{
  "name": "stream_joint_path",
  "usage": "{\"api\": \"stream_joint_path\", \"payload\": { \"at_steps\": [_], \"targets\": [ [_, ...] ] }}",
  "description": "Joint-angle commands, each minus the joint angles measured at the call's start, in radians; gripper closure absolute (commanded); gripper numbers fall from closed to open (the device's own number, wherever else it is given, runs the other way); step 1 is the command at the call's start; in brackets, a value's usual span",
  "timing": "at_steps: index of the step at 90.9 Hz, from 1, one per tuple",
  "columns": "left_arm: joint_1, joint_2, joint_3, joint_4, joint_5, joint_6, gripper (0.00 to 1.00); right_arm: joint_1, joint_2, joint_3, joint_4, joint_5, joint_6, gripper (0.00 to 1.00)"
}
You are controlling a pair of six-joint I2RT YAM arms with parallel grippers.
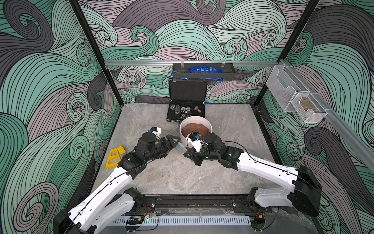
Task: Scrub the dried mud off the ceramic pot
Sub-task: Pick up the brush from the center of the board.
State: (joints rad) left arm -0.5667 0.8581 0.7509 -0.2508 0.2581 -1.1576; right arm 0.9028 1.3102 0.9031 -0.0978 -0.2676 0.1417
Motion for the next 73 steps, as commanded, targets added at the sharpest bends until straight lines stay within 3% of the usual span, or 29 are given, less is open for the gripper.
{"api": "stream_joint_path", "payload": {
  "at_steps": [1, 20, 51, 73],
  "targets": [
    [-0.018, 0.005, 0.033, 0.012, -0.008, -0.032, 0.30, -0.008, -0.022, 0.026, 0.019, -0.022, 0.022, 1.00],
    [-0.042, 0.016, 0.038, -0.002, -0.040, -0.028, 0.44, -0.022, -0.035, 0.026, 0.035, -0.065, 0.028, 1.00],
    [-0.050, 0.061, 0.053, -0.013, -0.063, 0.004, 0.48, -0.022, -0.031, 0.036, -0.020, -0.087, -0.025, 1.00],
    [-0.049, 0.047, 0.049, -0.020, -0.052, -0.011, 0.64, -0.022, -0.021, 0.036, -0.018, -0.086, -0.026, 1.00]
  ]
}}
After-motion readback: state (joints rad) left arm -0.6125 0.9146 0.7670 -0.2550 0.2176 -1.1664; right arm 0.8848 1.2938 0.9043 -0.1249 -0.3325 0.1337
